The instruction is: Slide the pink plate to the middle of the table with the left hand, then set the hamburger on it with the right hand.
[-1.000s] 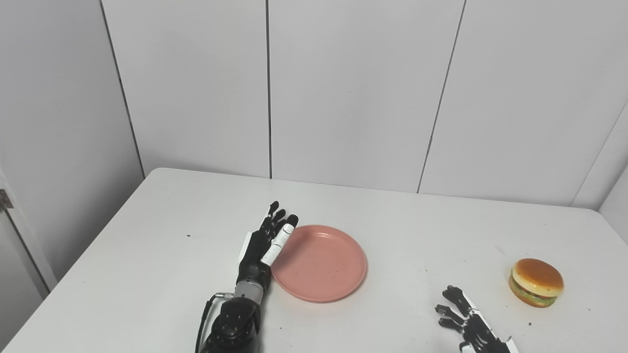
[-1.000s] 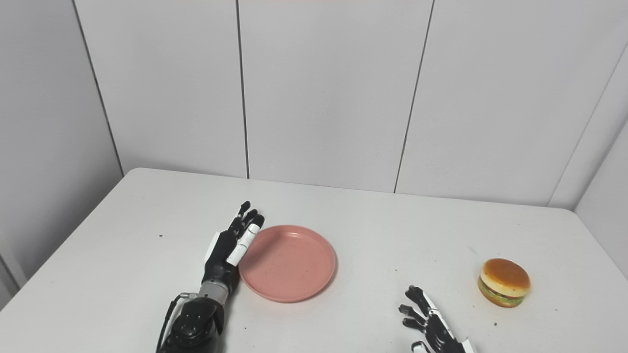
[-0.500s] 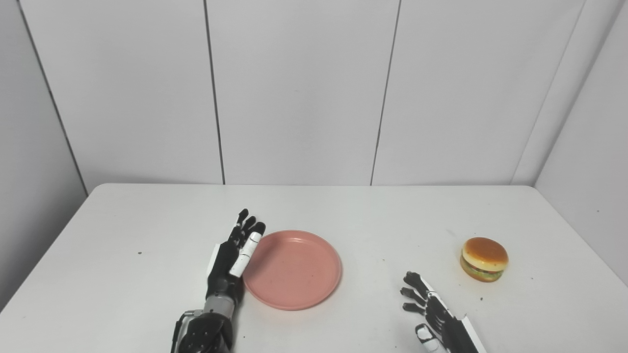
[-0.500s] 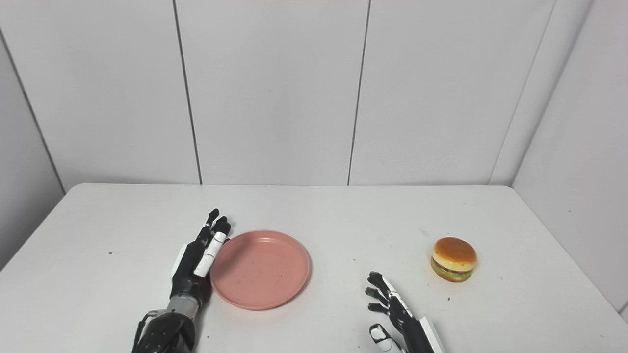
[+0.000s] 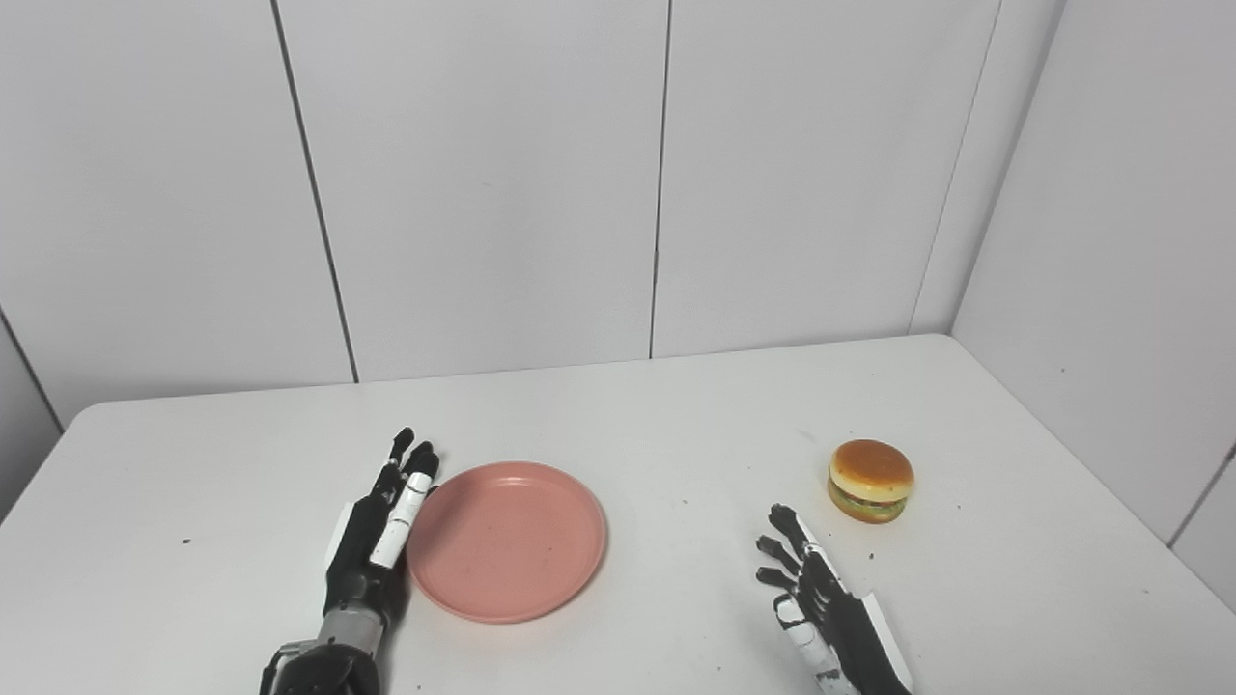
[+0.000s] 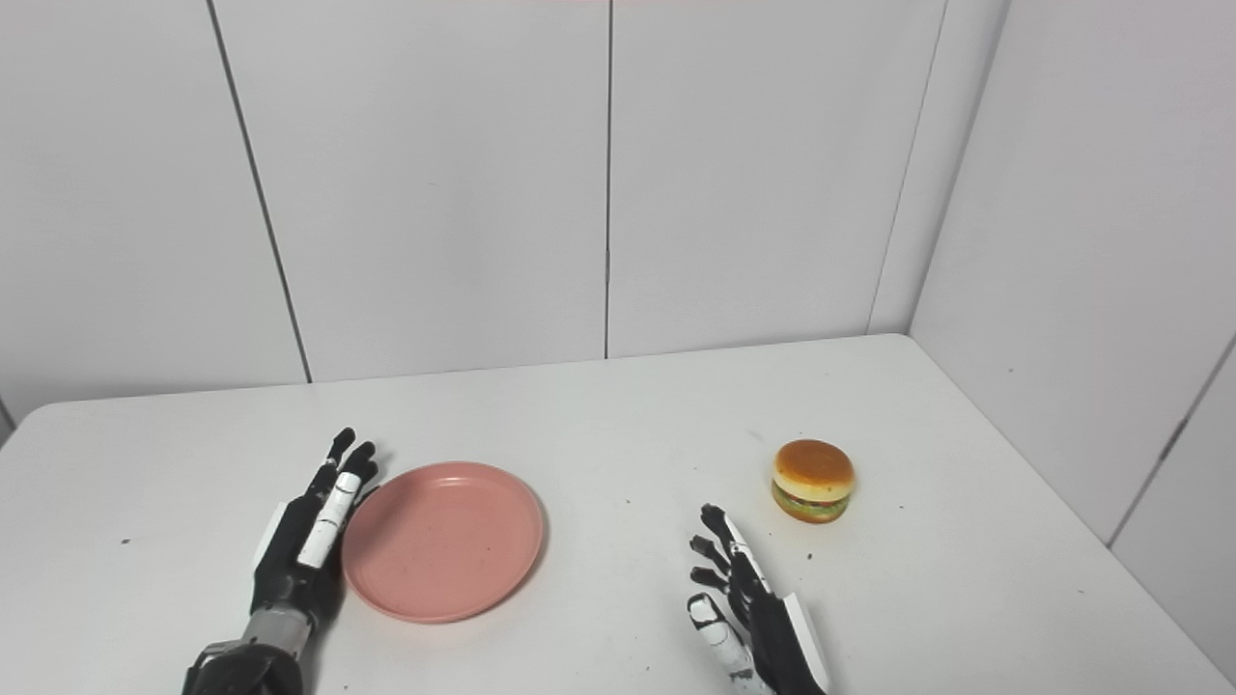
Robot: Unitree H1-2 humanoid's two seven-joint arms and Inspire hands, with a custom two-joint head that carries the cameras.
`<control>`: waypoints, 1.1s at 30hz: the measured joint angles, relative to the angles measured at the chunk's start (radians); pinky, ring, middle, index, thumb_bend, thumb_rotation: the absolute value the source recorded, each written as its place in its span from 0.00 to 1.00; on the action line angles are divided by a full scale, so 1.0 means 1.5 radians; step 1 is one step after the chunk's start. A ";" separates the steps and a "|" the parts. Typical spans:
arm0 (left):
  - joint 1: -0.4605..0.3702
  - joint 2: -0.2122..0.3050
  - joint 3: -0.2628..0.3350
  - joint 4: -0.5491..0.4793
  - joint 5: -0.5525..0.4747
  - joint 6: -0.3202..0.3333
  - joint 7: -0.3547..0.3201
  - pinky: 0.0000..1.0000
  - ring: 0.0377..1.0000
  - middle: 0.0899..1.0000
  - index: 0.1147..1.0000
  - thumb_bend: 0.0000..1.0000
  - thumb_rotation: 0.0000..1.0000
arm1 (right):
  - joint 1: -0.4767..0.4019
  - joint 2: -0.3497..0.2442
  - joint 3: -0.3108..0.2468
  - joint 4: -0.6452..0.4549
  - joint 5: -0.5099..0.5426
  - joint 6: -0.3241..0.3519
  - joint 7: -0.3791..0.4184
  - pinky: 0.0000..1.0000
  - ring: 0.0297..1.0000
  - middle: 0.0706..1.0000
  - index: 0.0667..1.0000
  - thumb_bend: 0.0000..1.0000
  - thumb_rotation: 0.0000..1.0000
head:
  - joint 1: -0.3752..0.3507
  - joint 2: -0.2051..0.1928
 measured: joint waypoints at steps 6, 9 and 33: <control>0.000 0.002 0.003 0.002 -0.001 0.000 -0.006 0.94 0.96 0.95 0.97 0.80 0.71 | -0.004 0.002 0.008 0.005 -0.011 0.000 -0.015 0.80 0.89 0.95 0.93 0.75 0.93 | -0.026 0.003; 0.000 0.006 0.003 0.002 -0.001 0.000 -0.013 0.94 0.97 0.95 0.97 0.79 0.70 | -0.005 0.002 0.010 0.006 -0.017 0.000 -0.020 0.80 0.89 0.95 0.93 0.75 0.92 | -0.037 0.005; -0.002 0.016 0.004 0.018 -0.002 -0.010 -0.033 0.96 0.99 0.96 0.98 0.77 0.71 | -0.005 0.006 0.016 -0.007 -0.024 0.018 -0.046 0.93 0.93 0.93 0.94 0.81 0.90 | -0.047 0.005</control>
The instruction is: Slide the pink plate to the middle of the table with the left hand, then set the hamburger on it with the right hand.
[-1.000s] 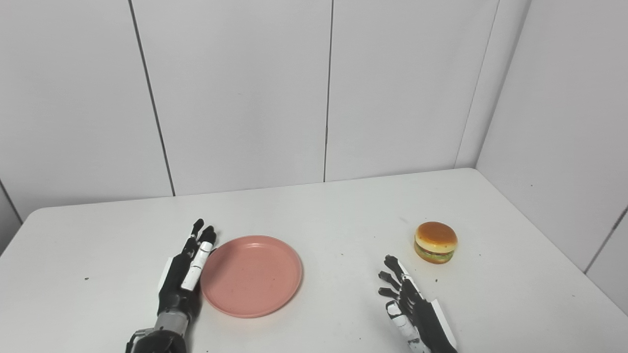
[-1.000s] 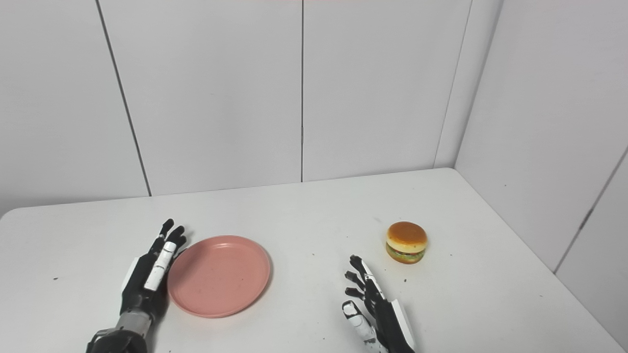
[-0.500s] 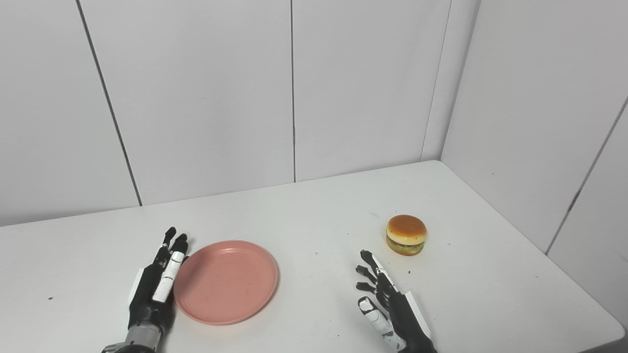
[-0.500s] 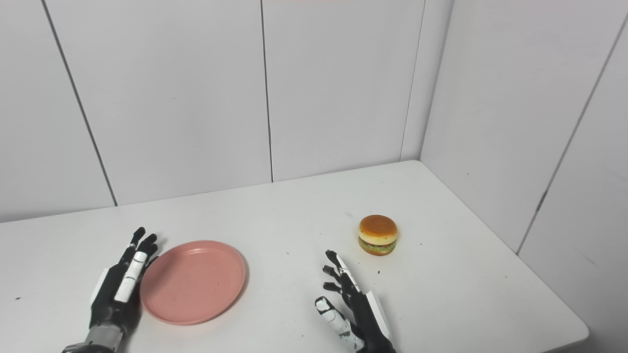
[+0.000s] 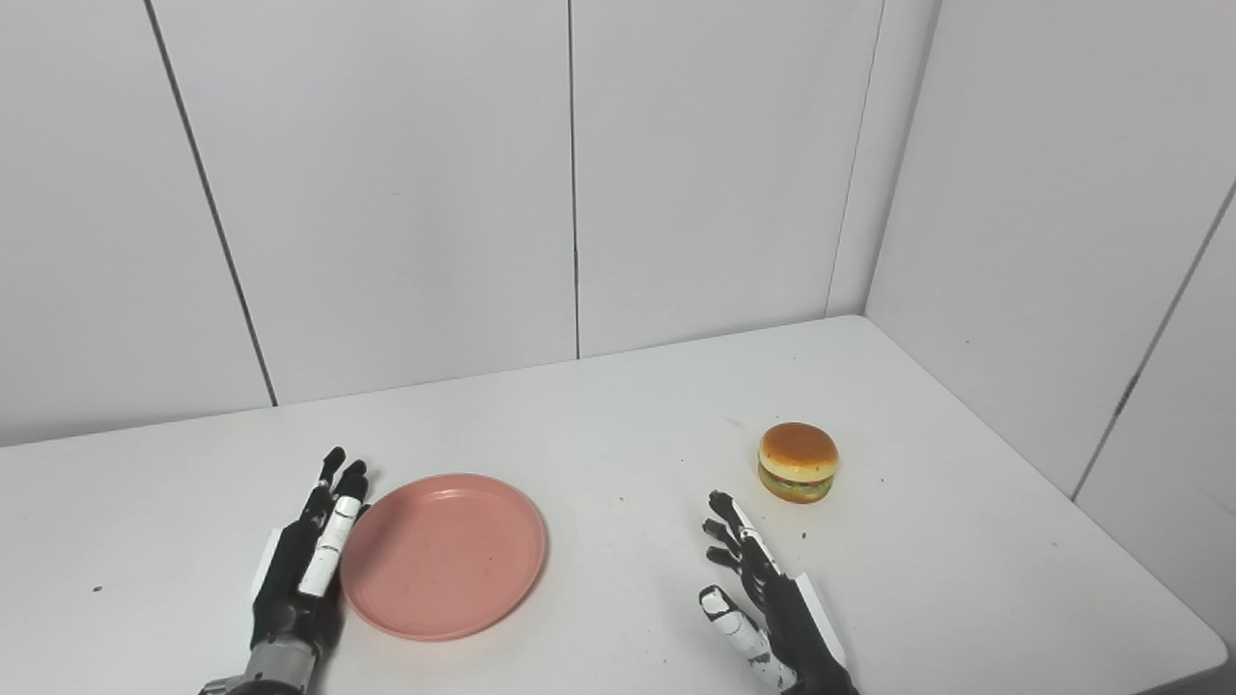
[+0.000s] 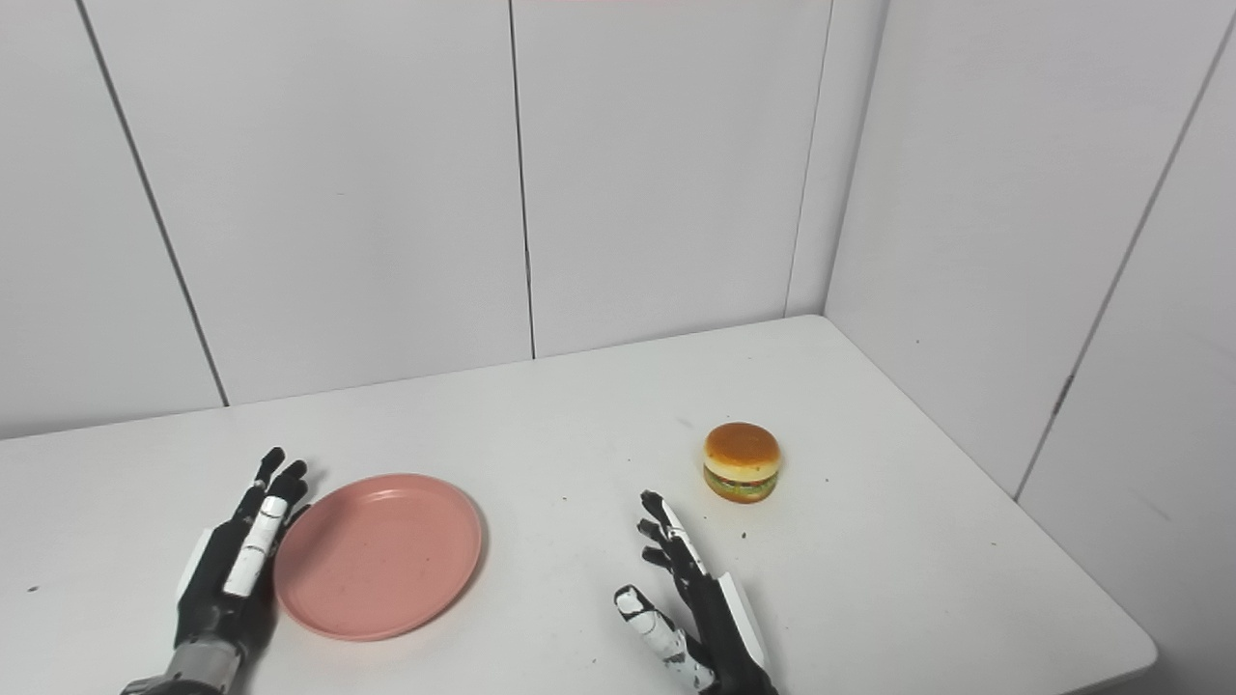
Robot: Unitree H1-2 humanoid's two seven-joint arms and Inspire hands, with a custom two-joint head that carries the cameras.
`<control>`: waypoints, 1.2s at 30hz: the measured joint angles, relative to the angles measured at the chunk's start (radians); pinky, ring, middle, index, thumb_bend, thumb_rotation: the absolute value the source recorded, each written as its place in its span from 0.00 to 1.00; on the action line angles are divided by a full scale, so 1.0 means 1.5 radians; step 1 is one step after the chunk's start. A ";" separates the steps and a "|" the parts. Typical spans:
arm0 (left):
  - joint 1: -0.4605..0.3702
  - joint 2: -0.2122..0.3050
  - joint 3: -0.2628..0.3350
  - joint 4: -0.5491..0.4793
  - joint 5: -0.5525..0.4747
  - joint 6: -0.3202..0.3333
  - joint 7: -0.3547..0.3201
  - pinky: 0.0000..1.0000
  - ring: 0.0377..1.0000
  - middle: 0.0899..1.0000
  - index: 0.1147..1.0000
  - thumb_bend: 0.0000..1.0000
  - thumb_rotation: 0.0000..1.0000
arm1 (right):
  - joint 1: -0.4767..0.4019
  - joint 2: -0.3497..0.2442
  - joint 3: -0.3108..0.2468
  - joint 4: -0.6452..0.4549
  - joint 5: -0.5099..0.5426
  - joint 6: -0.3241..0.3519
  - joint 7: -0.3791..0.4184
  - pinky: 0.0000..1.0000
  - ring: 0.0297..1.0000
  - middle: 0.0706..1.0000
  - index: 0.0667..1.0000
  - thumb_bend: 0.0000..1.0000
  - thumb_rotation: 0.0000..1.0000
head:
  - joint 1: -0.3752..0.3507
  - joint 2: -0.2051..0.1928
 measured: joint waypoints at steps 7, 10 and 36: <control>-0.013 -0.003 -0.001 0.005 -0.002 -0.001 0.000 0.94 0.98 0.96 0.97 0.78 0.71 | -0.023 0.044 0.012 -0.103 -0.046 0.095 -0.011 0.87 0.89 0.89 0.93 0.85 0.91 | 0.002 -0.005; -0.018 -0.002 -0.003 0.007 -0.001 -0.001 -0.001 0.92 0.98 0.96 0.97 0.78 0.71 | -0.063 0.049 0.012 -0.150 -0.081 0.127 -0.009 0.87 0.89 0.90 0.93 0.83 0.86 | 0.004 -0.009; -0.022 0.008 -0.002 0.017 -0.001 -0.004 -0.007 0.92 0.99 0.96 0.97 0.75 0.72 | -0.168 -0.124 -0.059 -0.225 -0.255 0.281 0.034 0.75 0.85 0.88 0.90 1.00 0.70 | -0.002 -0.015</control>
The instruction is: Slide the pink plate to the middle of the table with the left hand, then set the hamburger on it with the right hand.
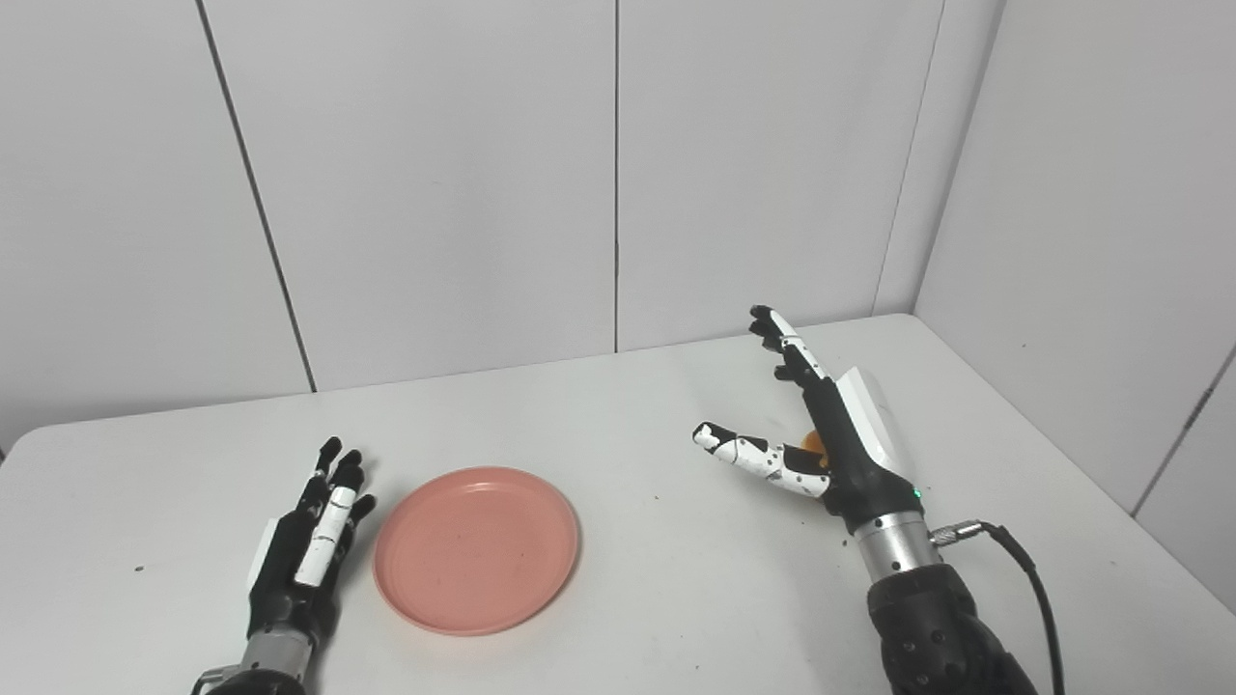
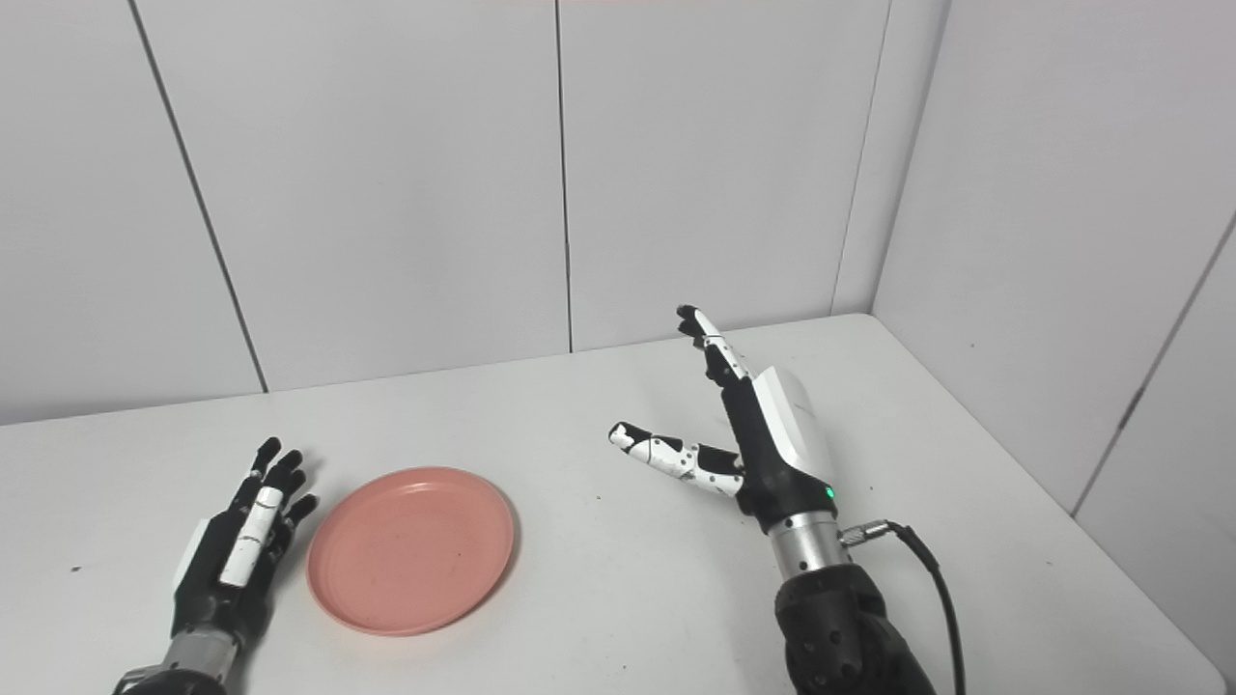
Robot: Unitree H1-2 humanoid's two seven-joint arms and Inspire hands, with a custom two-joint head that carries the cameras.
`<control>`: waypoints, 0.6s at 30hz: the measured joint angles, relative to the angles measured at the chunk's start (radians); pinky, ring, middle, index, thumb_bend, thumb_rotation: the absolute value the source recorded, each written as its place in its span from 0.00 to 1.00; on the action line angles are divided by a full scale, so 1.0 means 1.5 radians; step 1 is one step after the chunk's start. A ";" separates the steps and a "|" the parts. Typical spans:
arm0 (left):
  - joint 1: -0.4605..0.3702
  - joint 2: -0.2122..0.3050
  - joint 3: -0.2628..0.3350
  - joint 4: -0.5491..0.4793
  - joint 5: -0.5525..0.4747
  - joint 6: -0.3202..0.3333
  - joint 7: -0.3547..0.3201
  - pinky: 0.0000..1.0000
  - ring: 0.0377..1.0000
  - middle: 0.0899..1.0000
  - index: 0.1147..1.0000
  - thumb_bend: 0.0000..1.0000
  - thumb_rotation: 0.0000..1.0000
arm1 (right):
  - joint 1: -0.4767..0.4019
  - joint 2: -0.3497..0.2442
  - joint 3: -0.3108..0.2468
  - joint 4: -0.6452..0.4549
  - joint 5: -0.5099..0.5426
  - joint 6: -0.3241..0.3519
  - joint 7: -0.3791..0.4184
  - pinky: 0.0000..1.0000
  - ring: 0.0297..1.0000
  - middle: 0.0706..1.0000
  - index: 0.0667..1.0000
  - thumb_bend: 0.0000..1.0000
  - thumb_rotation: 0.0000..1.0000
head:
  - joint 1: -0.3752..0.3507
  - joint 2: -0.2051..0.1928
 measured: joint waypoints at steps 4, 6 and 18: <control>0.000 0.000 0.000 0.000 0.000 0.000 -0.001 0.93 0.98 0.96 0.97 0.76 0.71 | -0.005 -0.030 -0.003 0.019 -0.021 0.005 0.001 0.74 0.86 0.88 0.89 1.00 0.68 | -0.002 0.002; 0.000 0.000 0.000 -0.001 0.000 0.000 -0.002 0.93 0.98 0.96 0.97 0.76 0.70 | -0.007 -0.041 -0.006 0.033 -0.021 0.005 0.002 0.76 0.86 0.88 0.89 1.00 0.65 | -0.001 0.005; 0.000 0.000 -0.002 0.002 0.000 -0.004 -0.003 0.93 0.98 0.96 0.96 0.78 0.69 | -0.009 -0.104 -0.016 0.135 -0.065 0.006 -0.010 0.76 0.82 0.84 0.86 1.00 0.68 | -0.001 0.006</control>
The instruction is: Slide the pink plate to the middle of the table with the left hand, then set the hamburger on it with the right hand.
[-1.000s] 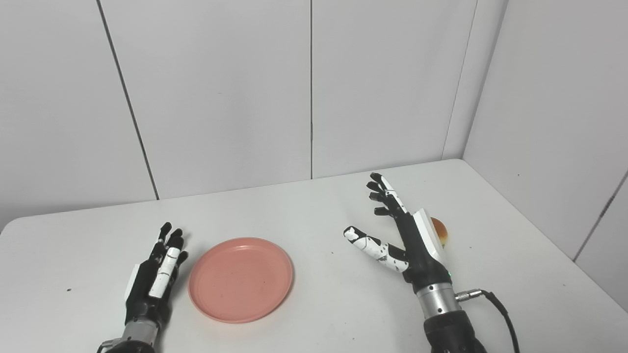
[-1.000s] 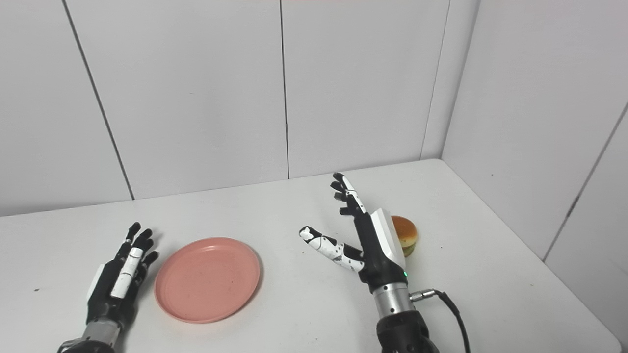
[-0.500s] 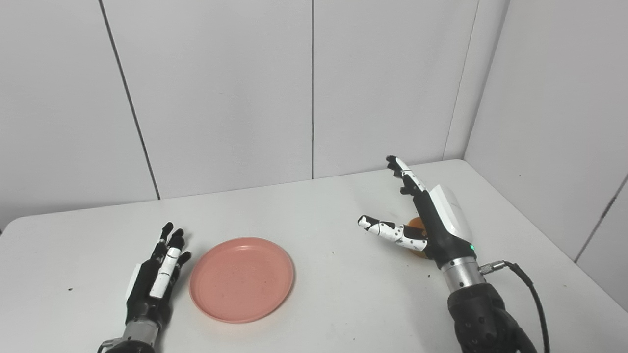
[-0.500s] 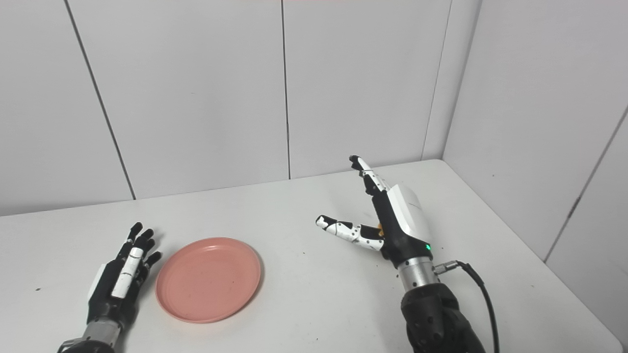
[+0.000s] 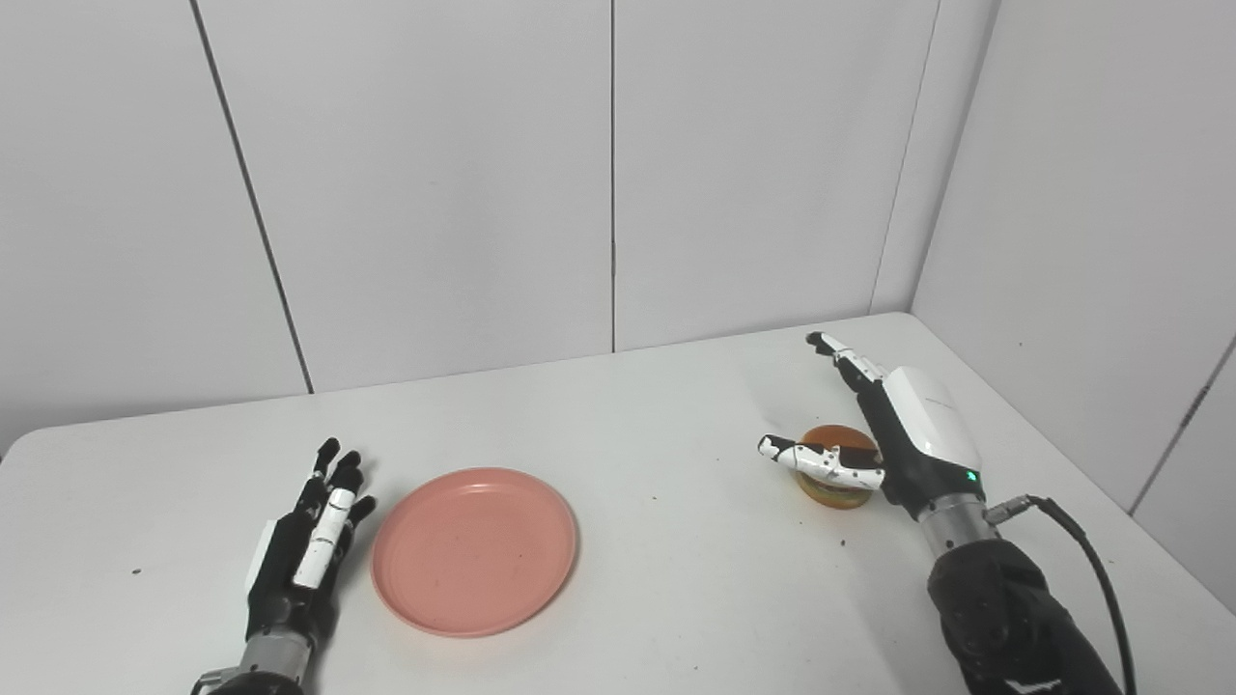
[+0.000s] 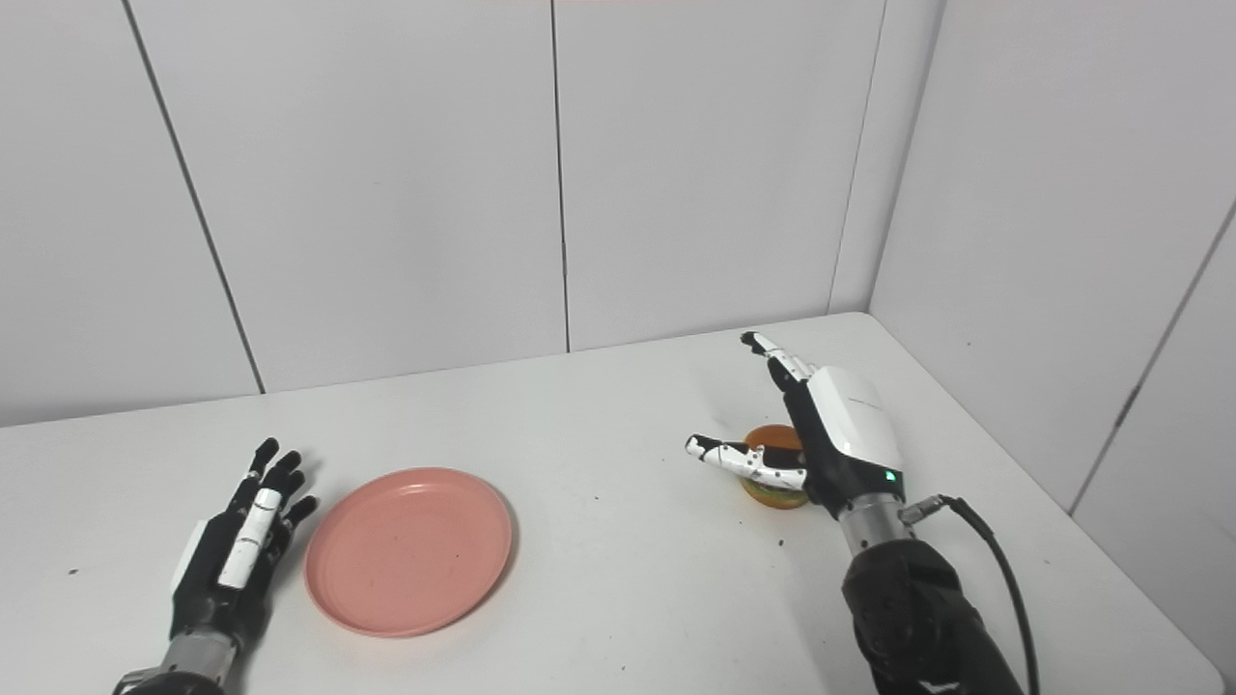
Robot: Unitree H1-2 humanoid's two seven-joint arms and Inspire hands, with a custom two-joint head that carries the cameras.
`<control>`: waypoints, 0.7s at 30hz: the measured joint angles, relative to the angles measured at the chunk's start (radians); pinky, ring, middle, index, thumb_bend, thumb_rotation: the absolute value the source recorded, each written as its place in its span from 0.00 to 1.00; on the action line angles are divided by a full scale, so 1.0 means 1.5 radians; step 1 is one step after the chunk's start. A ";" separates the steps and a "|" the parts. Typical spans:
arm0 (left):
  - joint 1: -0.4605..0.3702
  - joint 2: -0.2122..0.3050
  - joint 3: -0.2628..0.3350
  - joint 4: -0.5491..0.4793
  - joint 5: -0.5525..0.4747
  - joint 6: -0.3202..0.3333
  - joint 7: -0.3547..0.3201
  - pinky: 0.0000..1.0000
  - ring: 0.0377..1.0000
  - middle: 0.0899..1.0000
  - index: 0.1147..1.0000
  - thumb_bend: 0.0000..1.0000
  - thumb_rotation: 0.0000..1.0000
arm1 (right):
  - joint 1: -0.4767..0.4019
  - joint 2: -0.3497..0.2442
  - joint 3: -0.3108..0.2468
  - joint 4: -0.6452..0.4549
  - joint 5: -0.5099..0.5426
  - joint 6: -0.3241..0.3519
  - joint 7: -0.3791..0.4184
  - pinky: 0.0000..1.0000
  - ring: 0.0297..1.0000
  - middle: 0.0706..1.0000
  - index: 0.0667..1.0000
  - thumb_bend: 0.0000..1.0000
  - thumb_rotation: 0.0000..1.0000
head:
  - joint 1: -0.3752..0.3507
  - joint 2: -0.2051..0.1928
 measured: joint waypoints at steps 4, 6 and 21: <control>0.000 0.000 0.000 0.000 0.000 0.000 -0.002 0.93 0.97 0.96 0.97 0.80 0.70 | 0.000 -0.014 0.002 0.038 -0.011 -0.001 -0.018 0.79 0.84 0.84 0.86 1.00 0.65 | -0.001 -0.001; 0.000 0.000 0.000 0.000 0.000 0.001 -0.003 0.93 0.97 0.96 0.97 0.80 0.69 | 0.000 -0.026 0.007 0.054 -0.026 -0.002 -0.023 0.80 0.84 0.84 0.86 1.00 0.63 | -0.003 -0.001; 0.000 0.000 -0.001 -0.002 -0.002 0.005 -0.010 0.93 0.96 0.95 0.96 0.79 0.69 | -0.018 -0.058 0.038 0.144 -0.050 -0.007 -0.051 0.72 0.83 0.84 0.85 1.00 0.60 | 0.003 0.000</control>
